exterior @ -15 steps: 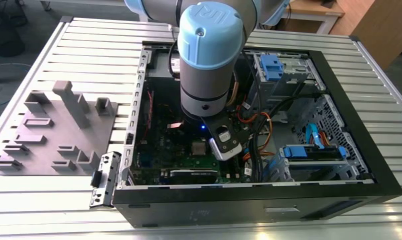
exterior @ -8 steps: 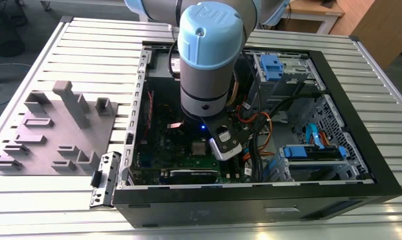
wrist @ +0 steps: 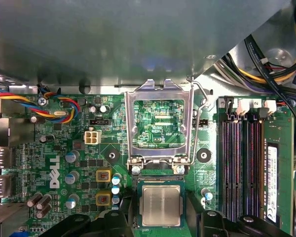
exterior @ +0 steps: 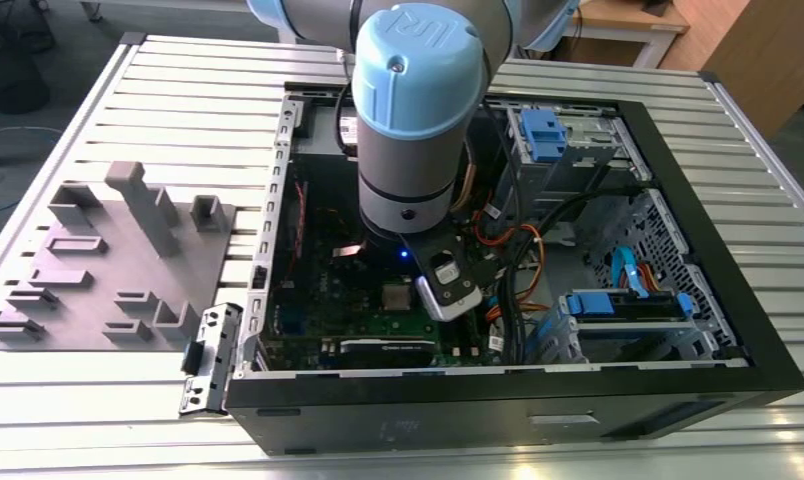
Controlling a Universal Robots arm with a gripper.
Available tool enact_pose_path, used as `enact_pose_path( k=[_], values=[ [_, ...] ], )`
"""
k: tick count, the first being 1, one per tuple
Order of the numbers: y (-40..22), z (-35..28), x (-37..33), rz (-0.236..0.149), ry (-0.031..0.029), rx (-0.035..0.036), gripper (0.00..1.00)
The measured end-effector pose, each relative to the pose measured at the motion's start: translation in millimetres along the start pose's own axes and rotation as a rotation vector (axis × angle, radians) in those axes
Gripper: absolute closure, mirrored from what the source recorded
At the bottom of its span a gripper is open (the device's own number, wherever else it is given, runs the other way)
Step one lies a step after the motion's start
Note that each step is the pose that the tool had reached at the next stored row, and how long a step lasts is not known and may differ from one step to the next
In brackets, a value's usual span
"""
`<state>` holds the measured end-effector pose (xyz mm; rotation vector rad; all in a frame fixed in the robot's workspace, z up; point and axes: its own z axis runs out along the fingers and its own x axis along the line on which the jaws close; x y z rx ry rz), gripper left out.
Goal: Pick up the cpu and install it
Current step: 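Place the cpu into insertion slot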
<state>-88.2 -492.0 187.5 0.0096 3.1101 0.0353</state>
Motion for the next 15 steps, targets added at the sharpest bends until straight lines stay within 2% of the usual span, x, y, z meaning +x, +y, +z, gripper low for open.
enact_pose_path(
  k=[8,15],
  values=[
    [0.0,0.0,3.5,0.0,-0.0004,-0.0004,0.46],
    [0.0,-0.1,3.8,0.0,-0.0004,-0.0003,0.46]
  ],
)
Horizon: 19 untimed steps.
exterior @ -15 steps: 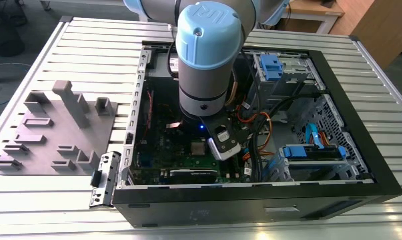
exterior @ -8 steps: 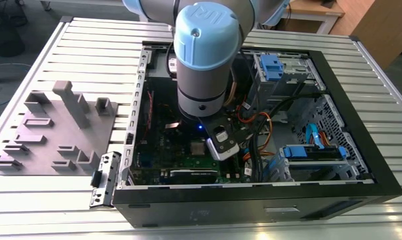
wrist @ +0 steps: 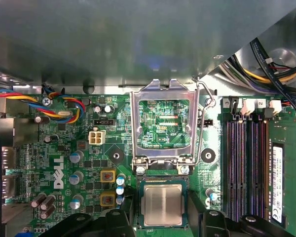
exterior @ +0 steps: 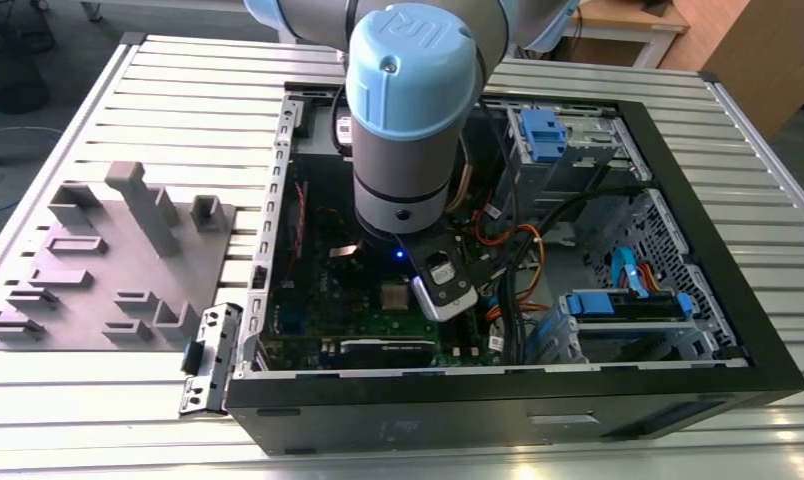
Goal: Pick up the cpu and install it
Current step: 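Place the cpu into insertion slot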
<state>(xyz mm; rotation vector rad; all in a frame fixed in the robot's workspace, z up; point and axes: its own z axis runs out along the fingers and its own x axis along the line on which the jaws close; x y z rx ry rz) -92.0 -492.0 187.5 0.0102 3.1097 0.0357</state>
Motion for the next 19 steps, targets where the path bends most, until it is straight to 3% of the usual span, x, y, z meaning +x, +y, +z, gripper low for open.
enact_pose_path(
  k=[15,19],
  values=[
    [0.1,-3.4,-0.1,0.0,0.0001,0.0001,0.46],
    [0.2,-8.4,-0.2,0.0,0.0001,0.0001,0.46]
  ],
)
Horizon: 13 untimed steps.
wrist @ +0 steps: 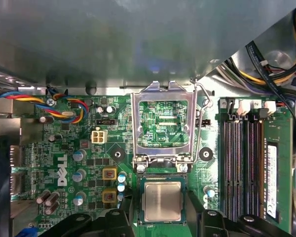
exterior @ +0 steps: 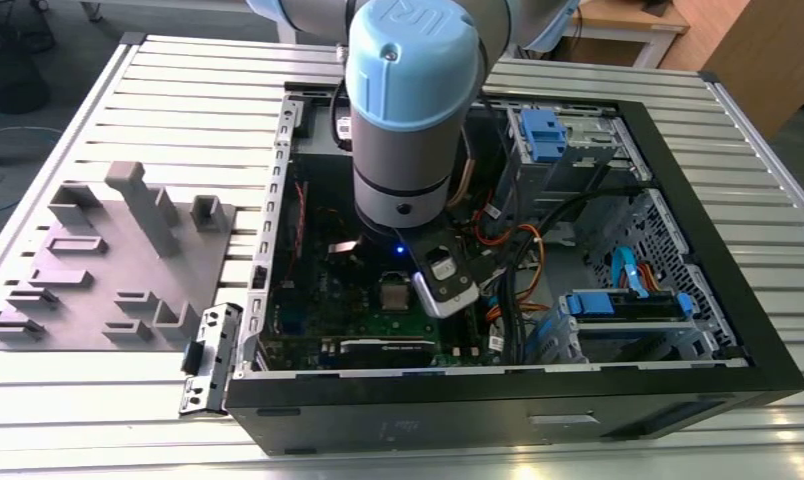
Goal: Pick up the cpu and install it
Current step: 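Place the cpu into insertion slot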
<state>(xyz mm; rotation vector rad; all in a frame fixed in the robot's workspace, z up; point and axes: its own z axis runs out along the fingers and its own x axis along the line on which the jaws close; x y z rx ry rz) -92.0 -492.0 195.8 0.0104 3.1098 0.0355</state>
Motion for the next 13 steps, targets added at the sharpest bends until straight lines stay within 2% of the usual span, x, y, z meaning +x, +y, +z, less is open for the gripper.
enact_pose_path(
  k=[10,13],
  values=[
    [0.4,-17.0,-0.6,0.0,-0.0001,-0.0001,0.46],
    [0.4,-18.8,-0.6,0.0,-0.0001,-0.0001,0.46]
  ],
)
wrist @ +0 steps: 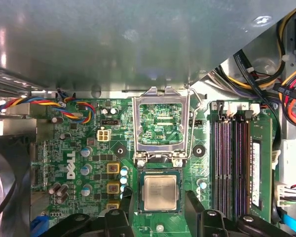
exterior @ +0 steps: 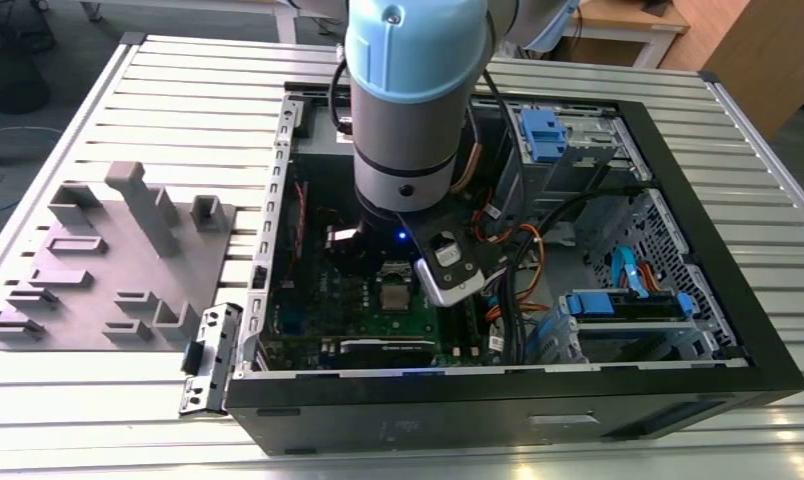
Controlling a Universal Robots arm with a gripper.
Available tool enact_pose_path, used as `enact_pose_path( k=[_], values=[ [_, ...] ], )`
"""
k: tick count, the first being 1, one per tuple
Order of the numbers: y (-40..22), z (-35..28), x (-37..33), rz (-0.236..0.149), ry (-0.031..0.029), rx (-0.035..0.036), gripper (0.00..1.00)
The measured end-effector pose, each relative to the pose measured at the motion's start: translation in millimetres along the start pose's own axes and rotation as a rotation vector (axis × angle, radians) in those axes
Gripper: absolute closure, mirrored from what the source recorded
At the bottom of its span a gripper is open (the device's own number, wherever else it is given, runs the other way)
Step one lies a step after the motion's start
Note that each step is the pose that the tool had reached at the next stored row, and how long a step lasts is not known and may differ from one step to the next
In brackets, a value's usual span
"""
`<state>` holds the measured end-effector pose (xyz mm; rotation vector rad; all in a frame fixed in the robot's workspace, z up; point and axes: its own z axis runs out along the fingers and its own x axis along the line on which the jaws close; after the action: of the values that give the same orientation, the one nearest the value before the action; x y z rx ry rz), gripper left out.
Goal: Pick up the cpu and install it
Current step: 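Place the cpu into insertion slot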
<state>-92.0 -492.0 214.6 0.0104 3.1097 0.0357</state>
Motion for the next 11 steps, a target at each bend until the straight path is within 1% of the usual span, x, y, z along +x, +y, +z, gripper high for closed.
enact_pose_path(
  k=[11],
  values=[
    [0.0,-0.6,-0.6,0.0,0.0,0.0,0.46]
  ],
)
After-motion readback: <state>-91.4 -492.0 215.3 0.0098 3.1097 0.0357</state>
